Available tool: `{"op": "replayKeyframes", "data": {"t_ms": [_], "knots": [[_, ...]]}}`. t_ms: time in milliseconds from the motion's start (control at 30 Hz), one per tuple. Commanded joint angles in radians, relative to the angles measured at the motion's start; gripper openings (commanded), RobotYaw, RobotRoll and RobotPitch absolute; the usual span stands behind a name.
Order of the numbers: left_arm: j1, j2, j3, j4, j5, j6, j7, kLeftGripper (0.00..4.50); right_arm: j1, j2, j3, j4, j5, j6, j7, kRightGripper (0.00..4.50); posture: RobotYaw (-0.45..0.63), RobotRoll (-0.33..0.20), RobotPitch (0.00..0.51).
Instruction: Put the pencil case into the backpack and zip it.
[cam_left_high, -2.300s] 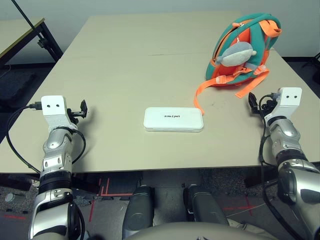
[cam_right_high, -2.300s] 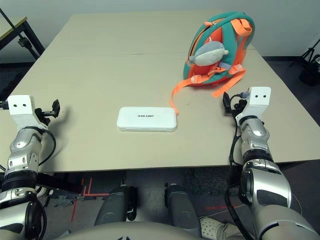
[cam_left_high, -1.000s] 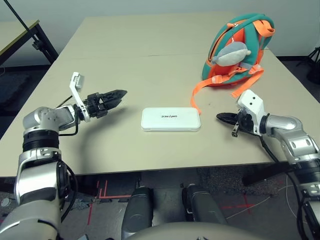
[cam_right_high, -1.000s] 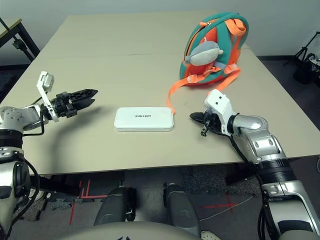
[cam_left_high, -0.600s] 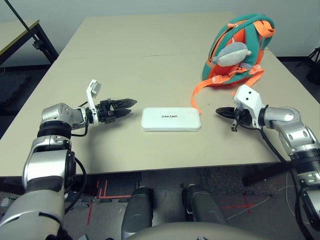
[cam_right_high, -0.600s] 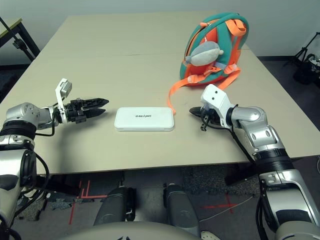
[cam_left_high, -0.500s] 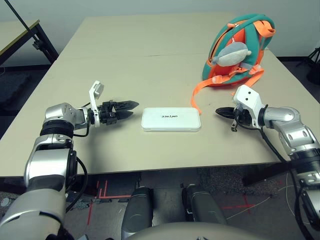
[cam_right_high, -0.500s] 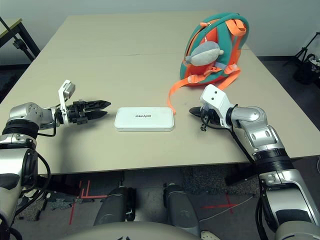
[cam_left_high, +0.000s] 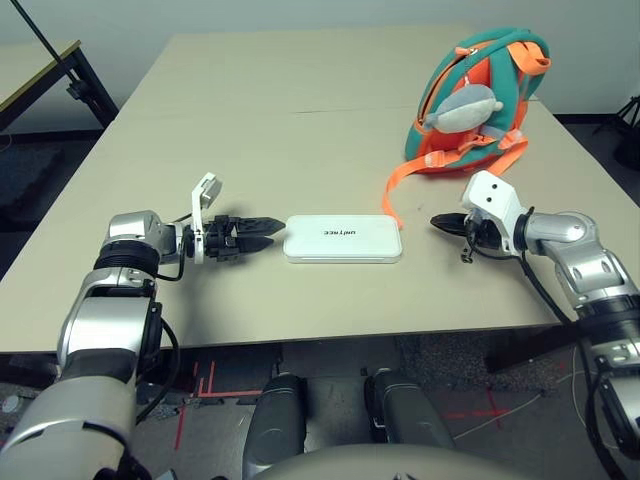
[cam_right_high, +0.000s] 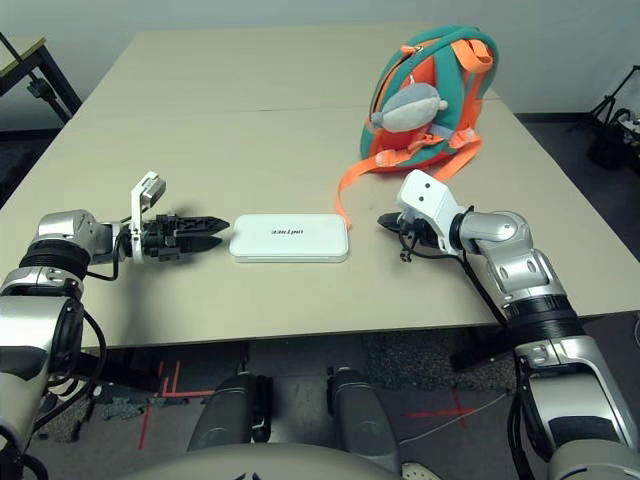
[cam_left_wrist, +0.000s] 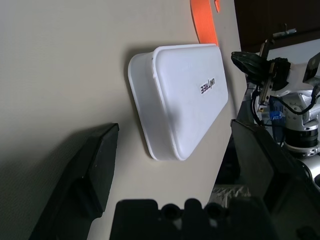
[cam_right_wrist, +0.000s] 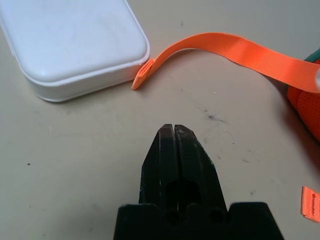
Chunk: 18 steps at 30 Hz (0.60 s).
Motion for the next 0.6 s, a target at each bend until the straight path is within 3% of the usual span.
{"op": "replayKeyframes", "data": {"t_ms": [33, 600], "knots": [[0.005, -0.019, -0.019, 0.039, 0.044, -0.005, 0.013, 4.5, -0.006, -0.004, 0.029, 0.017, -0.034, -0.021, -0.002, 0.06, -0.15, 0.0, 0.07], [0.027, -0.024, -0.017, 0.028, 0.071, -0.015, -0.016, 4.5, -0.045, 0.067, 0.144, 0.016, -0.113, -0.053, 0.011, 0.06, -0.14, 0.0, 0.069]]}}
